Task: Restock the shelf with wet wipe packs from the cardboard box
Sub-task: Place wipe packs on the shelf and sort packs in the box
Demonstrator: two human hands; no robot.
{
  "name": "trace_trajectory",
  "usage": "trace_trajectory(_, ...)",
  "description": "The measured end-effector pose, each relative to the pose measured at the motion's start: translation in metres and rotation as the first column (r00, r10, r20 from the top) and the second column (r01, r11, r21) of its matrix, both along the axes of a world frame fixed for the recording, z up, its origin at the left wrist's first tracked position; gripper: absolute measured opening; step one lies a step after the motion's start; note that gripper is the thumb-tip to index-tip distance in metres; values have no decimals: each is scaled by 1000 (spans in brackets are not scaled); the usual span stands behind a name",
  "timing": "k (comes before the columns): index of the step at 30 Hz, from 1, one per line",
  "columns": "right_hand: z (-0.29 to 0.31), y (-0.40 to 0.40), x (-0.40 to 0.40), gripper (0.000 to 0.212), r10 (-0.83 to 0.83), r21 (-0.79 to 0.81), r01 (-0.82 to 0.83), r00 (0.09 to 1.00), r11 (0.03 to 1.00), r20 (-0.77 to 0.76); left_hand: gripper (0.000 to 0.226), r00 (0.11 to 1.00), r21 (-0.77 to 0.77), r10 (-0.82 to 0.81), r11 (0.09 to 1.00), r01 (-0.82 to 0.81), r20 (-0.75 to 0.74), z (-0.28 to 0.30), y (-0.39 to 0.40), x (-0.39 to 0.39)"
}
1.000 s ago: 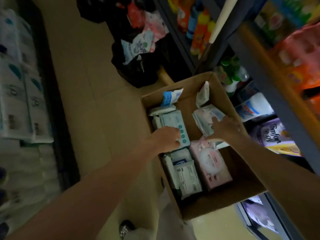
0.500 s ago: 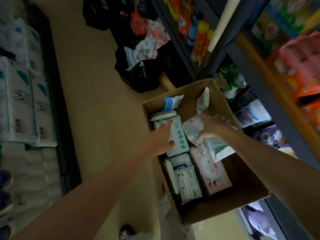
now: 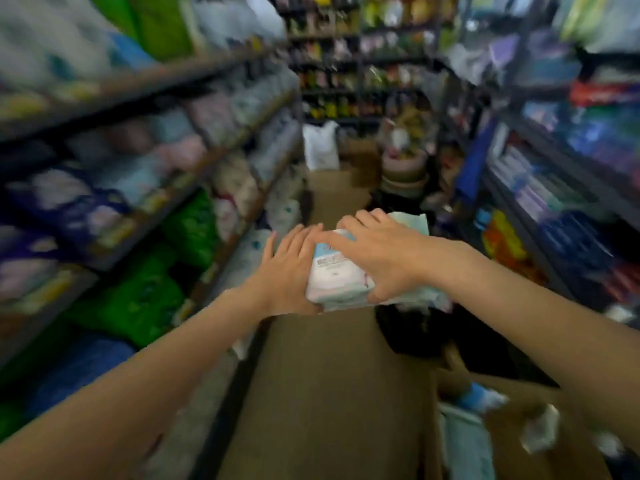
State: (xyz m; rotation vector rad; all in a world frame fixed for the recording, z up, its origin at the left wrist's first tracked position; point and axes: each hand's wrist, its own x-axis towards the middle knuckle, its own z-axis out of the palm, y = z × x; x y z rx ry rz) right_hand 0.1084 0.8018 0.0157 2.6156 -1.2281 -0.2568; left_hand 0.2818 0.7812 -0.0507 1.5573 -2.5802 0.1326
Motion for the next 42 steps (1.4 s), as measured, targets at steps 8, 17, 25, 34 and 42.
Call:
trace_trajectory(8,103,-9,228,108,485,-504,-362,865,784,133,102,942,-599,333,760,-251,28,147,71,253)
trace_trajectory(17,166,-6,385,111,617,-590,-247,528,769,584,87,774,-888,633,340,-309,-27,234,150,375)
trace_trajectory(25,212,-5,462,100,791,-622,-489,365,612,491,82,613,-951,789,163,-263,-34,260,184,439)
trace_trajectory(34,246,10,545,88,891,-789,-499,-68,358,448,87,426,-949,885,-53,-311,-189,293,230,474)
trace_trajectory(42,242,43,593,96,871,-751,-594,-161,289,463,94,360,-937,920,-22,-350,-156,288,289,491)
